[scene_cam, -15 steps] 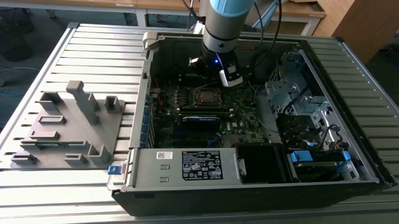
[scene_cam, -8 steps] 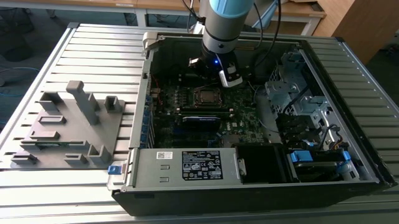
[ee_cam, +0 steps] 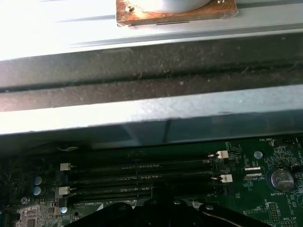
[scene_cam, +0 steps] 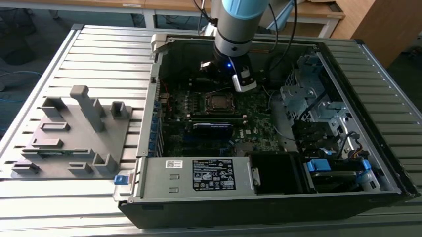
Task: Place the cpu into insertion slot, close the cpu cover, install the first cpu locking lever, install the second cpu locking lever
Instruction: 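Install the first cpu locking lever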
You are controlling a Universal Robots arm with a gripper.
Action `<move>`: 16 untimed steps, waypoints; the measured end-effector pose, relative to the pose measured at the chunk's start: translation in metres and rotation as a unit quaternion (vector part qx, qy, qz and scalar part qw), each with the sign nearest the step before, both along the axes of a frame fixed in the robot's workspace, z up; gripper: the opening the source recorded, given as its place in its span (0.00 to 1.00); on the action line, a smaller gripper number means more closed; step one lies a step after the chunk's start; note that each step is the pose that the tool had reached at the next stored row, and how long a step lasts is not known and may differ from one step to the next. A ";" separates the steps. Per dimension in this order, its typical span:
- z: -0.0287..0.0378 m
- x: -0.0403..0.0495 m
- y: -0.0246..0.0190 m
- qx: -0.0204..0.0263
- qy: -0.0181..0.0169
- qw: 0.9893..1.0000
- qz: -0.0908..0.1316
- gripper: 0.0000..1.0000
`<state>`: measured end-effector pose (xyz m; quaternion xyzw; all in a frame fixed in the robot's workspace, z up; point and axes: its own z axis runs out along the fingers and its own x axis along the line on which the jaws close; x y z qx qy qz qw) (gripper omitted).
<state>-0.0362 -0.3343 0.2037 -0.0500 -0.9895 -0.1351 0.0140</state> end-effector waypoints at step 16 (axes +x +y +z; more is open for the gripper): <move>0.0006 0.0006 -0.0046 0.002 0.000 1.000 0.000 0.10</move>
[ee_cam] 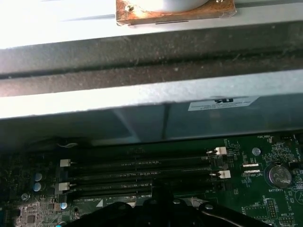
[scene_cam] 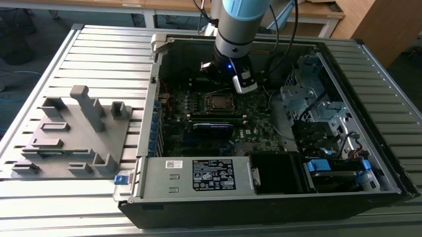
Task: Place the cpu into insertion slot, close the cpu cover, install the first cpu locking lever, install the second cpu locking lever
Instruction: 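Install the first cpu locking lever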
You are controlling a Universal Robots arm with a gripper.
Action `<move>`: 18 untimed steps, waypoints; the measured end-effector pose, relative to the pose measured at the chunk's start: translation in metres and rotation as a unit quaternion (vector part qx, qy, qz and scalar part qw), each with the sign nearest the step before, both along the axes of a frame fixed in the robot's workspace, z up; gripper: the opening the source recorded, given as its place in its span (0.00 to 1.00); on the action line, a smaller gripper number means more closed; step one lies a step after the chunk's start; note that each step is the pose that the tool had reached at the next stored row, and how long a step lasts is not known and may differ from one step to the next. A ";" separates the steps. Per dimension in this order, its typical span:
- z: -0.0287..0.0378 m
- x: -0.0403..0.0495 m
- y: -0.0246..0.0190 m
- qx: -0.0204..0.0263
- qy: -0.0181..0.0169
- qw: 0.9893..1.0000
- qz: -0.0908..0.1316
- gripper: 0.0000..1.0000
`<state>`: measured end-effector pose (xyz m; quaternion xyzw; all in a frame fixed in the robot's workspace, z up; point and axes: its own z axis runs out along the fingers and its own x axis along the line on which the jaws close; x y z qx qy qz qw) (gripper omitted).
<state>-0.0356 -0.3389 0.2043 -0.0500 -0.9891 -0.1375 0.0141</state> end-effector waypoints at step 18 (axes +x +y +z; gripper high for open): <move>-0.0064 0.0007 -0.0003 0.000 0.000 1.000 0.000 0.10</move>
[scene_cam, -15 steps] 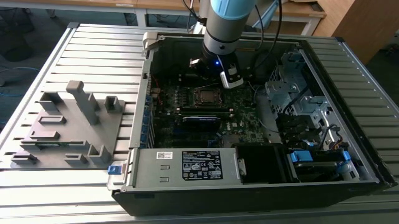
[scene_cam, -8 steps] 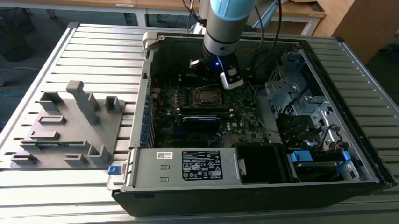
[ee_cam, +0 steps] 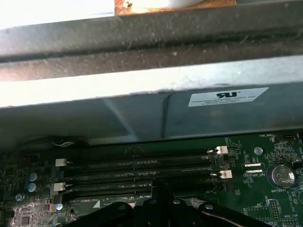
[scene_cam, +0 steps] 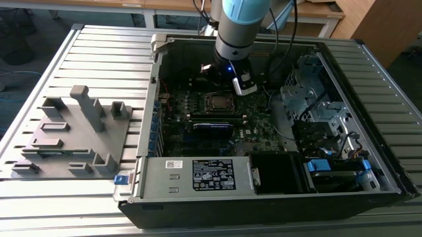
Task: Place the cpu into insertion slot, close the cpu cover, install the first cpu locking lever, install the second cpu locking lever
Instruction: 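Install the first cpu locking lever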
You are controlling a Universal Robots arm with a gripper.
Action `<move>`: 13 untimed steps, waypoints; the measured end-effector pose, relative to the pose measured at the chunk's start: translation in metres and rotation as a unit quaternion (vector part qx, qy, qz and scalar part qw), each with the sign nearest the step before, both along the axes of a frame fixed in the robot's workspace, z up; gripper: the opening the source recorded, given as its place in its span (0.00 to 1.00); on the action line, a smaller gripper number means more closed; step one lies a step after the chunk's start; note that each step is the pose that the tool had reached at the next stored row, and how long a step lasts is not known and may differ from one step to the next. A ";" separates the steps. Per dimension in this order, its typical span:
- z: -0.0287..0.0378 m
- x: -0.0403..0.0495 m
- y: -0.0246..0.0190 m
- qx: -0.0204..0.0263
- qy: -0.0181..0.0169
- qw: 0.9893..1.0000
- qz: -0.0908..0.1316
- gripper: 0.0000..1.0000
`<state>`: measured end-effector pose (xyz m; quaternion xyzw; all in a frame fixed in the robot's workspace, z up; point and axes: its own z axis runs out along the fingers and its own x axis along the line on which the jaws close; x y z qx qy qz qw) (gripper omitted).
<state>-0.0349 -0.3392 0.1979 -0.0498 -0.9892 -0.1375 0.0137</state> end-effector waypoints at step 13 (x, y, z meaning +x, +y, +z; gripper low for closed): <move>-0.0004 0.0054 0.0000 0.000 0.000 1.000 0.000 0.10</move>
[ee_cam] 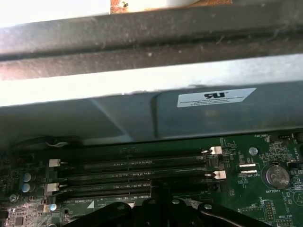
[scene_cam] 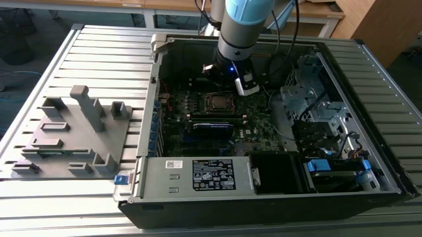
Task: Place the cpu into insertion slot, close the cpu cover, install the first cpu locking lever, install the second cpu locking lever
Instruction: 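Install the first cpu locking lever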
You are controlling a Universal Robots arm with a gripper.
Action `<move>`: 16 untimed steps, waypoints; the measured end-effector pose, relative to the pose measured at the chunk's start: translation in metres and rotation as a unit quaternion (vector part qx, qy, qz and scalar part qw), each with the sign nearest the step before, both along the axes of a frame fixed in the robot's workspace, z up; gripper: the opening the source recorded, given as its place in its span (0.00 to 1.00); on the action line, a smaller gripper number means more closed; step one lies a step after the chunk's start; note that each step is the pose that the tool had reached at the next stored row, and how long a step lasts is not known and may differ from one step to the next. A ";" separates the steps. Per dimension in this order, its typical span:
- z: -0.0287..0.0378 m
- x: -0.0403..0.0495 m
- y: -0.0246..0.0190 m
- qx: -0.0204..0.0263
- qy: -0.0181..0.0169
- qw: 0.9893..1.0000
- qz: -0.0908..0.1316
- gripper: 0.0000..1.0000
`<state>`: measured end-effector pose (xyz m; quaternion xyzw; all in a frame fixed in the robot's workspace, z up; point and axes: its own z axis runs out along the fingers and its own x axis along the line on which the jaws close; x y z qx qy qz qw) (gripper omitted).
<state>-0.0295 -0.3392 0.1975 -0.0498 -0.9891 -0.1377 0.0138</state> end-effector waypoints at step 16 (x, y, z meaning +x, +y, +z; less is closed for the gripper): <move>0.0026 0.0002 -0.0038 0.008 0.000 1.000 0.001 0.10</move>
